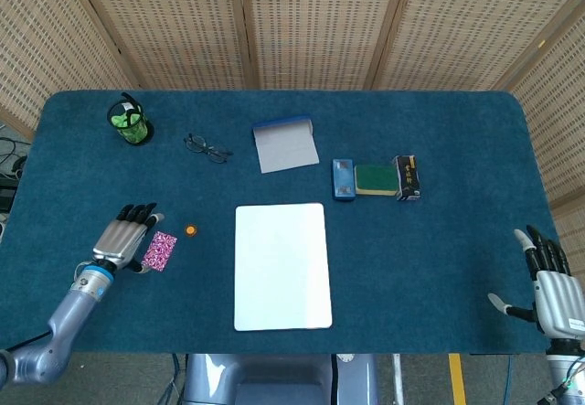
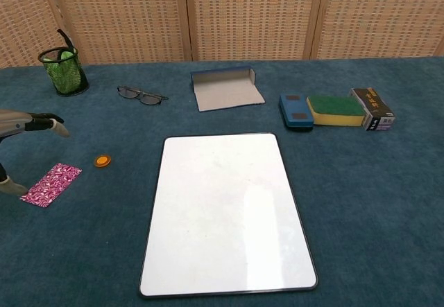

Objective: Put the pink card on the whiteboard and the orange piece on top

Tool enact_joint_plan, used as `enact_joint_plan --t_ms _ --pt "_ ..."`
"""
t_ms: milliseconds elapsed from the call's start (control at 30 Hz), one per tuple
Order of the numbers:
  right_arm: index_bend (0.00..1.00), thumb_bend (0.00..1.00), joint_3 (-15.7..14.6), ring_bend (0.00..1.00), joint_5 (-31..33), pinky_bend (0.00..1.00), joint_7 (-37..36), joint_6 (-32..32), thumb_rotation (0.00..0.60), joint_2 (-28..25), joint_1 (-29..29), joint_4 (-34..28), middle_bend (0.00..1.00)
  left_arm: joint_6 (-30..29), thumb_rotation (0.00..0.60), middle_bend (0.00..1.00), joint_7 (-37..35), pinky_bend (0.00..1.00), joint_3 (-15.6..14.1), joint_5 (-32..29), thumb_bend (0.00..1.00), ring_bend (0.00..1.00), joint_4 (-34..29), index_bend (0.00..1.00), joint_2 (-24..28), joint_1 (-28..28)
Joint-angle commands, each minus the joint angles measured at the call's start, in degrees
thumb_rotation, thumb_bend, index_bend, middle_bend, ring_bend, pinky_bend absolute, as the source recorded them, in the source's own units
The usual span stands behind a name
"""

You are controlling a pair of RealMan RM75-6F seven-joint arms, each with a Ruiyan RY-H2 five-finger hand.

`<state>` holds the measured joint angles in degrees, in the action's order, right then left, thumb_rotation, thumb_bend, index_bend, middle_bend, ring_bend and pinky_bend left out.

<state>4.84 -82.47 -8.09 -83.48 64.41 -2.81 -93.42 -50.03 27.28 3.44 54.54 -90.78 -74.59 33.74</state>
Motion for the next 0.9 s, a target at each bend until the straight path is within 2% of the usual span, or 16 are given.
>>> enact_joint_plan --t_ms 33,267,900 --pt "0.0 0.0 0.0 0.0 0.0 0.0 -0.1 0.0 0.6 0.0 0.0 0.0 0.0 1.0 0.6 0.0 0.8 0.0 -0.3 -1.7 0.0 0.0 0.3 0.14 -0.6 0.9" --pt "0.0 0.0 -0.1 0.0 0.0 0.0 -0.1 0.1 0.6 -0.1 0.0 0.0 0.0 1.3 0.6 0.0 0.3 0.0 -1.4 -2.6 0.0 0.0 1.5 0.19 -1.8 1.1" --pt "0.0 0.0 -0.1 0.0 -0.1 0.0 -0.4 0.0 0.6 -0.1 0.0 0.1 0.0 2.0 0.6 0.0 -2.1 0.0 -2.7 -1.9 0.0 0.0 6.7 0.19 -4.9 1.4"
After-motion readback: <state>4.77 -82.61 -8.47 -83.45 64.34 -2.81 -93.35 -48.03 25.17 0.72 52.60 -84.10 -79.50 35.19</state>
